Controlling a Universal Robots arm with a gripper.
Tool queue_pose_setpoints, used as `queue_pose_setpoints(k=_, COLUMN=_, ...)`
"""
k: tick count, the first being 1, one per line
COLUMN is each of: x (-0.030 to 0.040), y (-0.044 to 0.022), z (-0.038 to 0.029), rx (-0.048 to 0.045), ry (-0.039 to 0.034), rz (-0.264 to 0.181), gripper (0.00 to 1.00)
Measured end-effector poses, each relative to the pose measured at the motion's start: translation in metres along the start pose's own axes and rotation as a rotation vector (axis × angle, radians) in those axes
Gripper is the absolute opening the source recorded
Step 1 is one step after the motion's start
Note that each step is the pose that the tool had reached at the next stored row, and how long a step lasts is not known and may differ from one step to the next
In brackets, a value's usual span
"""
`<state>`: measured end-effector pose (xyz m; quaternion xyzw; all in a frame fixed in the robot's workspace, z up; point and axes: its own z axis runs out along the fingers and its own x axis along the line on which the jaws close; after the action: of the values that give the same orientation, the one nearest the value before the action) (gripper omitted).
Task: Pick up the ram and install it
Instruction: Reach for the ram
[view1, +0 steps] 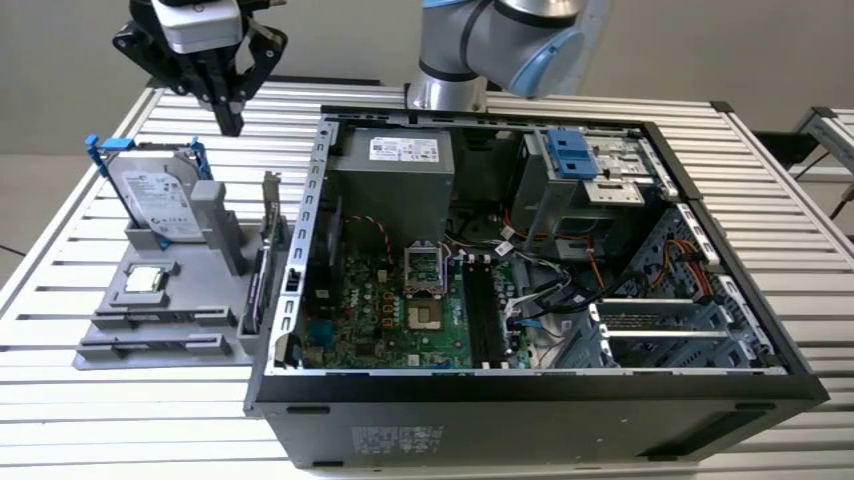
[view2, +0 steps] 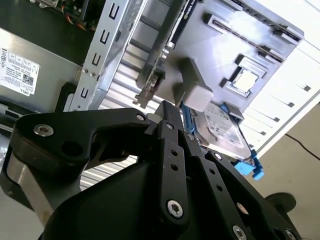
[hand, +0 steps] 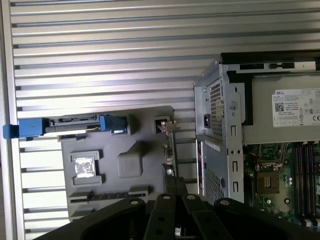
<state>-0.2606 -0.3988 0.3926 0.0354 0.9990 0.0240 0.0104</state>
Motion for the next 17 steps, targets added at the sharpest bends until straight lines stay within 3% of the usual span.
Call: queue_pose_setpoints(k=17, x=0.0159, y=-0.0011, z=-0.0004, rx=0.0, ry=0.0, rz=0.0, gripper=0.0)
